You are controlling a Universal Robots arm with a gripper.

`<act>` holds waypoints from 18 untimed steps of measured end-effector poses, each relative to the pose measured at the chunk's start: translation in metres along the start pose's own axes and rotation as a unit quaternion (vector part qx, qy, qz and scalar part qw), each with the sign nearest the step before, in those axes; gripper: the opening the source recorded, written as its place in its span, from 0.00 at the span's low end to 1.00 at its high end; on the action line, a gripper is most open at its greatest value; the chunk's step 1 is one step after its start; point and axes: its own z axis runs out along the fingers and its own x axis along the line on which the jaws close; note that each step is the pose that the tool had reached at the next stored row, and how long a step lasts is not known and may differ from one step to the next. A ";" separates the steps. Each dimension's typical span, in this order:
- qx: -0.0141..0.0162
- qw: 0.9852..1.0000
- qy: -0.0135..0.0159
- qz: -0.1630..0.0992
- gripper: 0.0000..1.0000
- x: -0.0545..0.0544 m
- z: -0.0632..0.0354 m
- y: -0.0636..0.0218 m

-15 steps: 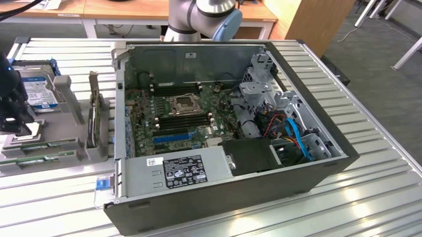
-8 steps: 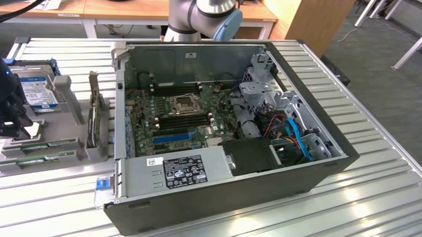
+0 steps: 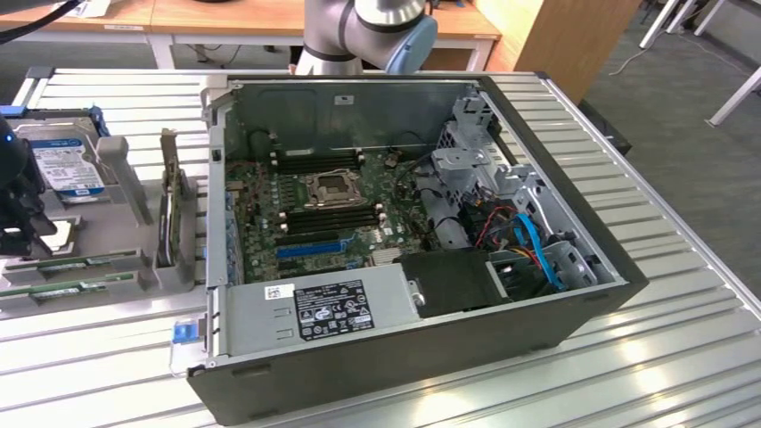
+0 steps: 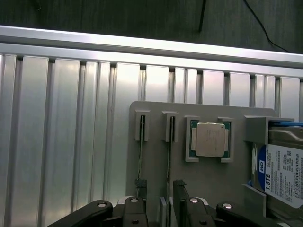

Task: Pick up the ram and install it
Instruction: 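Pick up the ram and move it above insertion slot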

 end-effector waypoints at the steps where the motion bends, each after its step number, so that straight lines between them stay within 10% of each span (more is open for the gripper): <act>1: 0.000 1.000 0.000 0.000 0.36 0.001 -0.0002 0.0001; 18: 0.000 1.000 0.000 0.000 0.36 0.013 0.0078 0.0006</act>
